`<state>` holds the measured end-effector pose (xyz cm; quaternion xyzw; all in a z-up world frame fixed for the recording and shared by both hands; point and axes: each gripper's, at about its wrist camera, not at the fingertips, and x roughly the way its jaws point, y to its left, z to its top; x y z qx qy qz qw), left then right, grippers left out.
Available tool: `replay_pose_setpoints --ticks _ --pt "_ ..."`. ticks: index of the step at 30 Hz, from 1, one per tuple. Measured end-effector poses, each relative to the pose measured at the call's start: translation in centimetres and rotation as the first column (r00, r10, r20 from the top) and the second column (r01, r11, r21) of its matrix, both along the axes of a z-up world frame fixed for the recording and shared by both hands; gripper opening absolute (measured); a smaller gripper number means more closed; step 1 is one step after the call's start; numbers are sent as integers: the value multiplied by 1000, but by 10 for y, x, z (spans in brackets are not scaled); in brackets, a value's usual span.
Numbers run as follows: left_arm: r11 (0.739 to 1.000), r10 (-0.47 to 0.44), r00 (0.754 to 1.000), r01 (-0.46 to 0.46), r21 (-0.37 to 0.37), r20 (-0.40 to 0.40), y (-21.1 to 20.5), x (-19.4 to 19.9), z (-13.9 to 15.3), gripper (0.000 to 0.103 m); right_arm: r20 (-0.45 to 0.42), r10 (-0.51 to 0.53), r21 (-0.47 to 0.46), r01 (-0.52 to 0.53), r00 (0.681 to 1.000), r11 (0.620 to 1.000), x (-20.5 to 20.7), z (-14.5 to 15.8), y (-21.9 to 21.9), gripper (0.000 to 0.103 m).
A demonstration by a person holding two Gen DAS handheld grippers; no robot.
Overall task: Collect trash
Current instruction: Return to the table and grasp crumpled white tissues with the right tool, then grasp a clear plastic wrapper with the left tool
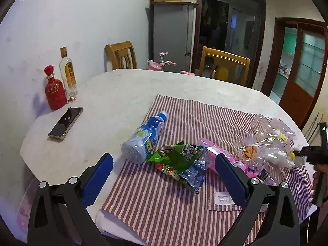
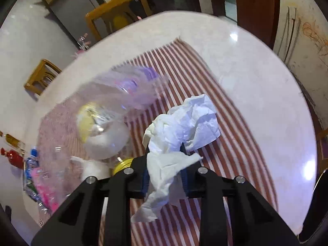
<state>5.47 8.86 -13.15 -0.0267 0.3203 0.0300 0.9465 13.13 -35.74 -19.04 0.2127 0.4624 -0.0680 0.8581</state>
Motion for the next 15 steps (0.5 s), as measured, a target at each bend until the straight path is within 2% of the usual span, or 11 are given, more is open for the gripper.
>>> replay_pose_setpoints --ticks 5,10,13,15 --pt "998 -62 998 62 16 -22 -23 11 -3 97 93 34 29 -37 995 999 -38 36 -4 25" --pt "993 -114 993 115 36 -35 -43 22 0 97 155 90 95 -105 984 990 -70 58 0 25" --pt "977 -211 976 212 16 -53 -65 35 5 97 175 107 132 -131 979 983 -78 64 4 26" --pt "950 -299 951 305 73 -85 -94 44 2 97 196 112 154 -143 974 978 -85 69 7 26"
